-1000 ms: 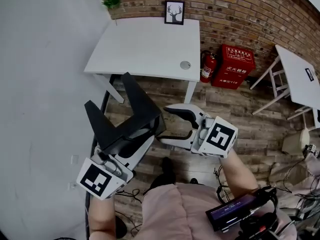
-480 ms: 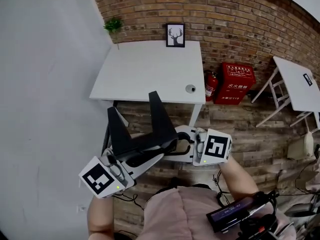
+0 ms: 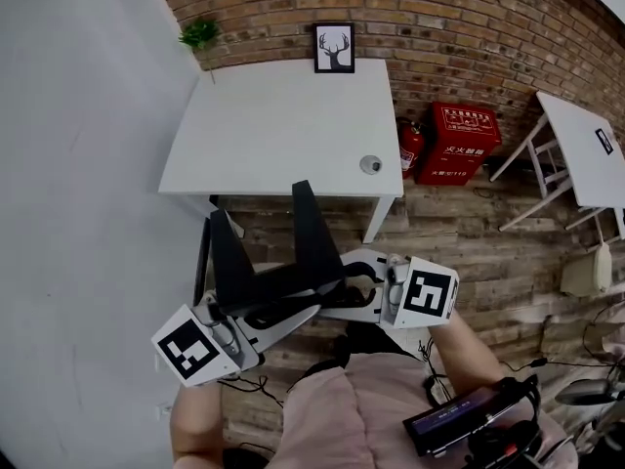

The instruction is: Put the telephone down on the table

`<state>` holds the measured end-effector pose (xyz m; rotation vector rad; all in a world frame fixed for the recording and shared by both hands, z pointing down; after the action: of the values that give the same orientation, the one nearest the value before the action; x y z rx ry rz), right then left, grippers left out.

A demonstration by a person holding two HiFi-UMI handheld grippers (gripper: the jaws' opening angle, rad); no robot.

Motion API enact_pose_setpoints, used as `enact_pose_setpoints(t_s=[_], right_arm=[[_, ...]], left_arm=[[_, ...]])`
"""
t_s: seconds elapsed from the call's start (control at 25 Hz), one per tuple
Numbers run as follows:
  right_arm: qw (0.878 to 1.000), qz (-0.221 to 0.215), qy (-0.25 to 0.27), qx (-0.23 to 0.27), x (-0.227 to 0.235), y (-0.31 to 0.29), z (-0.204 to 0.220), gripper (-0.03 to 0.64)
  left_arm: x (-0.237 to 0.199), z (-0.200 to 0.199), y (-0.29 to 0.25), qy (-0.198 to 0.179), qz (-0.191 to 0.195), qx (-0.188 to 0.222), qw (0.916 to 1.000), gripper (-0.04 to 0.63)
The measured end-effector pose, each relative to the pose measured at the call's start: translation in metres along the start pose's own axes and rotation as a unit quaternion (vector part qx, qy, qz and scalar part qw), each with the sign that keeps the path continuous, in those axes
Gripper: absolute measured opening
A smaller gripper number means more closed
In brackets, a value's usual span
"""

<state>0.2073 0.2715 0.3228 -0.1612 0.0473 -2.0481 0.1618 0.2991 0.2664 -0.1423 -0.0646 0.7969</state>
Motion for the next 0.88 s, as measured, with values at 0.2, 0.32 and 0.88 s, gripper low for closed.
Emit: enact_pose_setpoints(t_s=[0.2, 0.32, 0.88], right_arm=[[1.000, -0.002, -0.018, -0.002, 0.042, 0.000, 0.014, 0.179], [0.999, -0.003, -0.032, 0.002, 0.073, 0.002, 0.015, 0.179], [0.998, -0.009, -0.050, -0.021, 0.203, 0.002, 0.014, 0.178]], left_arm=[[-0.041, 0.015, -0.017, 0.017, 0.007, -0.005, 0.9998, 0.163], [-0.070, 0.020, -0.028, 0.031, 0.008, -0.014, 0.9994, 0.163], [-0.197, 0.021, -0.070, 0.011, 0.006, -0.025, 0.9996, 0.163]])
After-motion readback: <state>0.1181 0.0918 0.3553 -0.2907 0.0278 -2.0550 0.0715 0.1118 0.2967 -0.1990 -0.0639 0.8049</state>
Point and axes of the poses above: the fingertips, and each gripper's own axes: y backward along the fingers, x to its right, z out of its underside, the point moved 4 cm from there along y, backward along the fingers, and after that the axes turned 4 degrees about -y, right-handed, at the moved point
